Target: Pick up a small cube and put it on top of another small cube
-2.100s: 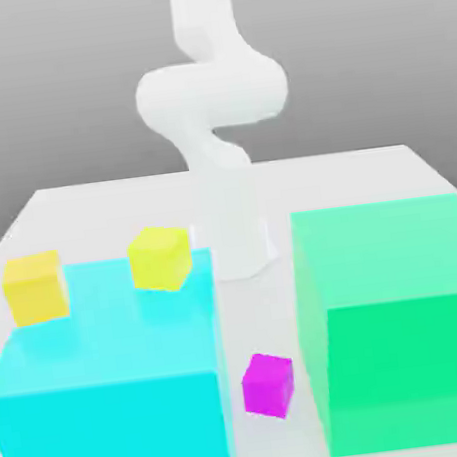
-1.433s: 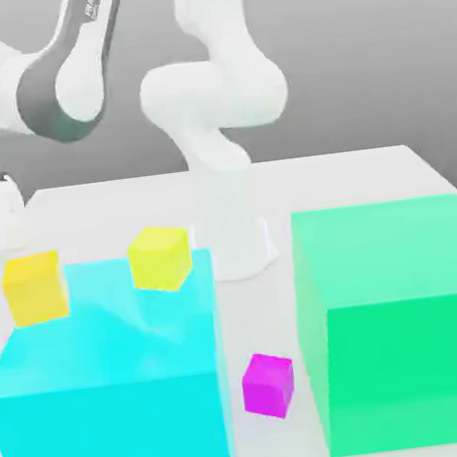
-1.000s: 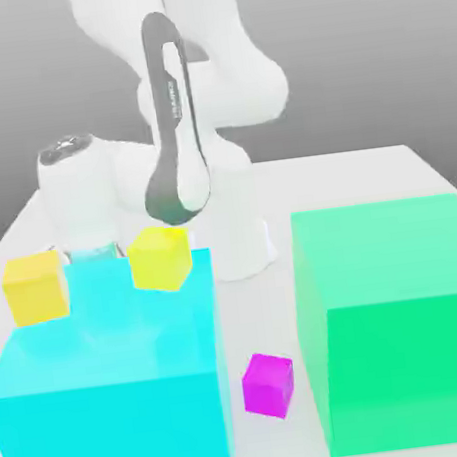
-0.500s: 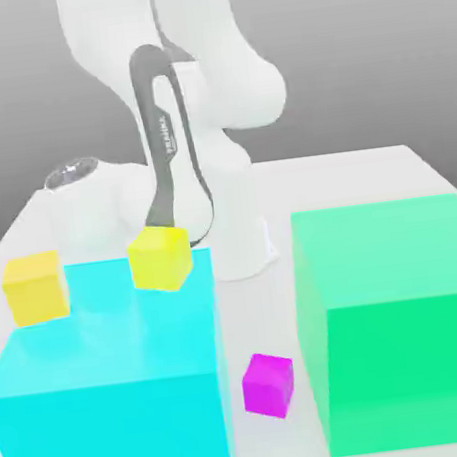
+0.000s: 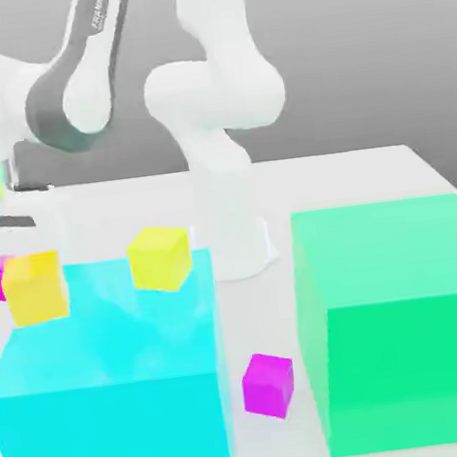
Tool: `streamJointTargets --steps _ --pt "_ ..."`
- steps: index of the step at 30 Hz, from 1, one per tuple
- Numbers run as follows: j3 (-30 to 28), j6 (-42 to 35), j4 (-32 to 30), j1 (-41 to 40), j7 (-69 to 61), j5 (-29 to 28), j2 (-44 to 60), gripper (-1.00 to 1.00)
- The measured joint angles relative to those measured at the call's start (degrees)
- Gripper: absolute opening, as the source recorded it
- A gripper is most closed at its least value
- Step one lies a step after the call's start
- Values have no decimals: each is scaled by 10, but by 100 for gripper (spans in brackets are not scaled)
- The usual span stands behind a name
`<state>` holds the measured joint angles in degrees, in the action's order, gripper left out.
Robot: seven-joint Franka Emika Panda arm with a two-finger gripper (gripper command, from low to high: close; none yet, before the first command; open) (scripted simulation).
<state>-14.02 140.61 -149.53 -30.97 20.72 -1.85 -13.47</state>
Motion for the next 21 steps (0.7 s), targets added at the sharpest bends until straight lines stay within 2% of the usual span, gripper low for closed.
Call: streamJointTargets --steps 16,18,20,21 --pt "132 -232 165 33 355 21 -26 -100" --pt "140 -231 166 33 379 23 -21 -100" --pt "140 -194 143 35 385 22 -7 -100" --pt "140 -173 130 34 386 23 1 100"
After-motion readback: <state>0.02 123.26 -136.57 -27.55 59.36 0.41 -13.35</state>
